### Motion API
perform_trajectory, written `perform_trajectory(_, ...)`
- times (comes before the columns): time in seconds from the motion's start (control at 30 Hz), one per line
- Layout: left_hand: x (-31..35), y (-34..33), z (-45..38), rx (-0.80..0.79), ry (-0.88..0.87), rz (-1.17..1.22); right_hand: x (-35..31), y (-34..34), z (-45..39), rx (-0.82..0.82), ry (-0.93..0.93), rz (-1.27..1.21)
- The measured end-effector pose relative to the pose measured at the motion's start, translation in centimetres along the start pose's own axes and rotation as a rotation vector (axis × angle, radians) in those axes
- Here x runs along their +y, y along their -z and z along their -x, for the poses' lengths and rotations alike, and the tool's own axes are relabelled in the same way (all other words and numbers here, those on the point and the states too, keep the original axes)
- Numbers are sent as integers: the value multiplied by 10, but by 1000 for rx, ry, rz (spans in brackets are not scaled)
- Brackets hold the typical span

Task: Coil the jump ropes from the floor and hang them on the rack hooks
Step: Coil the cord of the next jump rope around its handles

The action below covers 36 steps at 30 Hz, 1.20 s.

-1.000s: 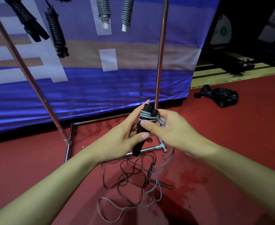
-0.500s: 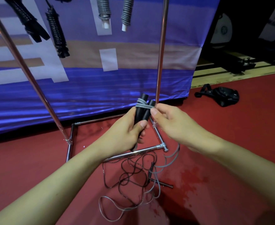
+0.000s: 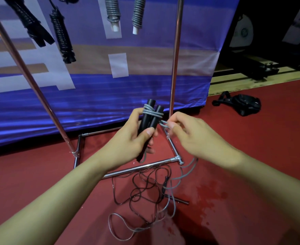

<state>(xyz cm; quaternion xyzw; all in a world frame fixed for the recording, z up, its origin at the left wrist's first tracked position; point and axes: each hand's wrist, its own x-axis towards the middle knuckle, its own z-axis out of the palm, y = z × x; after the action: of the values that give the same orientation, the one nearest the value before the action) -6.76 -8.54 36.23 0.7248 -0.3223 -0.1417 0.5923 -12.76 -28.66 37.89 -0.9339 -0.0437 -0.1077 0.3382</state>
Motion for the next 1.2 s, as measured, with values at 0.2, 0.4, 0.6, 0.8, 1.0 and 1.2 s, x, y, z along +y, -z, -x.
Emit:
perform_trajectory(0.2, -4, 0, -1, 17, 55, 75, 1, -9, -1, -5, -40, -7)
perform_trajectory(0.4, -3, -3, 0, 2, 1, -297, -12, 0, -5, -41, -184, 71)
perform_trajectory(0.6, -12, -21, 0, 175, -113, -440, -18, -10, -7, -69, -295, -64)
perform_trajectory(0.8, -18, -26, -4, 222, -221, -591, -13, -19, -9, -98, -347, -403)
perform_trajectory(1.0, -12, -18, 0, 91, -28, -306, -3, -16, -13, -196, -259, -719)
perform_trajectory(1.2, 5, 7, 7, -81, 185, 41, 15, -10, -8, -459, -152, -888)
